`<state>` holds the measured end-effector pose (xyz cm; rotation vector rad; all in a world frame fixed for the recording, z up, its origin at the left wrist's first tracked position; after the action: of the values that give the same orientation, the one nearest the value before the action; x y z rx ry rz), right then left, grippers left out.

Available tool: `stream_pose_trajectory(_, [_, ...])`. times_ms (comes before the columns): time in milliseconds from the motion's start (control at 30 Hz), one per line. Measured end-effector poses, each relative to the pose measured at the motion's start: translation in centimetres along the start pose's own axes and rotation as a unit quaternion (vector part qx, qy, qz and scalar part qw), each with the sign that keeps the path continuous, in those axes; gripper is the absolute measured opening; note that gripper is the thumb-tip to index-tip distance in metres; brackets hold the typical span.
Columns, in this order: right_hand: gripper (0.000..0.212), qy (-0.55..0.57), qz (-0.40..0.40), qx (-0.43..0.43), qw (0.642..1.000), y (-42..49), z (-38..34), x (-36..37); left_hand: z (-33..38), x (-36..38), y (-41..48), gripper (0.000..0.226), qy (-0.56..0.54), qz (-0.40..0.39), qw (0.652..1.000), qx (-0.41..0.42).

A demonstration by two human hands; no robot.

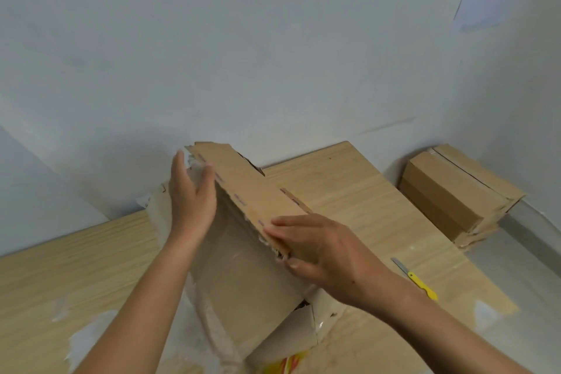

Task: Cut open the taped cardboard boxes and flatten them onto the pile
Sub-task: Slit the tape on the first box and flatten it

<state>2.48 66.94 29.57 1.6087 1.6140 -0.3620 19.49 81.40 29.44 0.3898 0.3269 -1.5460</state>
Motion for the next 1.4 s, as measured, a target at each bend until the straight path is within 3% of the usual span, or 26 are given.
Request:
stream_pose_trajectory(100, [0.049,-0.044,-0.027,-0.017,0.999,-0.1,0.1,1.4,2.4,1.9,0.3,0.054,0.137,-0.049,0.981,0.132])
stream_pose_trajectory(200, [0.052,-0.131,-0.055,-0.051,0.989,-0.3,-0.1,2.6,1.2,5.4,0.5,0.056,0.403,-0.117,0.903,0.096])
stream_pose_trajectory(267, [0.057,-0.149,-0.077,-0.058,0.984,-0.4,0.1,3.0,0.1,6.5,0.5,0.064,0.48,-0.126,0.866,0.069])
stream_pose_trajectory(333, [0.064,-0.115,-0.099,-0.042,0.987,-0.4,0.4,2.9,-1.0,7.3,0.4,0.07,0.478,-0.146,0.865,0.038])
stream_pose_trajectory(400, [0.057,-0.039,-0.08,-0.022,0.996,0.1,1.1,2.0,-1.7,7.4,0.3,0.071,0.46,-0.157,0.874,0.021])
stream_pose_trajectory(500, [0.024,0.093,0.034,0.04,0.994,2.2,4.6,-0.5,-2.1,7.0,0.2,0.071,0.443,-0.148,0.884,0.021])
stream_pose_trajectory(567, [0.011,0.114,0.097,0.095,0.984,4.2,8.5,-1.6,-2.2,6.9,0.2,0.07,0.435,-0.144,0.888,0.021])
stream_pose_trajectory(633, [0.013,0.111,0.086,0.146,0.979,6.3,12.4,-1.2,-2.2,6.9,0.1,0.069,0.432,-0.142,0.89,0.019])
stream_pose_trajectory(700, [0.026,0.092,0.017,0.168,0.981,8.4,15.3,0.5,-2.3,7.1,0.2,0.069,0.432,-0.14,0.891,0.016])
stream_pose_trajectory(800, [0.048,0.061,-0.068,0.145,0.985,11.2,16.9,3.4,-2.5,7.0,0.3,0.069,0.427,-0.134,0.894,0.012])
stream_pose_trajectory(867, [0.048,0.037,-0.103,0.131,0.985,12.6,17.5,5.0,-2.6,7.0,0.5,0.069,0.419,-0.131,0.899,0.007])
stream_pose_trajectory(1000, [0.016,-0.023,-0.056,0.107,0.992,14.3,19.1,4.3,-2.6,7.1,1.0,0.069,0.415,-0.138,0.899,0.012])
stream_pose_trajectory(1133, [0.02,-0.033,-0.013,0.12,0.992,15.8,21.9,2.9,-3.1,7.2,1.6,0.071,0.407,-0.132,0.904,0.004])
stream_pose_trajectory(1267, [0.023,-0.008,0.031,0.159,0.987,18.5,24.5,3.0,-3.5,7.1,1.9,0.086,0.39,-0.122,0.913,0.0])
stream_pose_trajectory(1400, [0.042,0.092,0.006,0.181,0.979,20.6,24.9,4.5,-3.8,7.0,2.0,0.09,0.389,-0.115,0.914,0.003])
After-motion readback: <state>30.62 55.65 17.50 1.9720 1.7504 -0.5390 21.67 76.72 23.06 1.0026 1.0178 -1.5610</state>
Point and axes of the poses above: each hand's wrist, its own y-axis towards the middle knuckle, its own x-axis out of the palm, z = x × y, the point moved 7 cm from there along y, towards the middle knuckle, and after that the axes turned 10 degrees about -x, right-handed, at the moved point
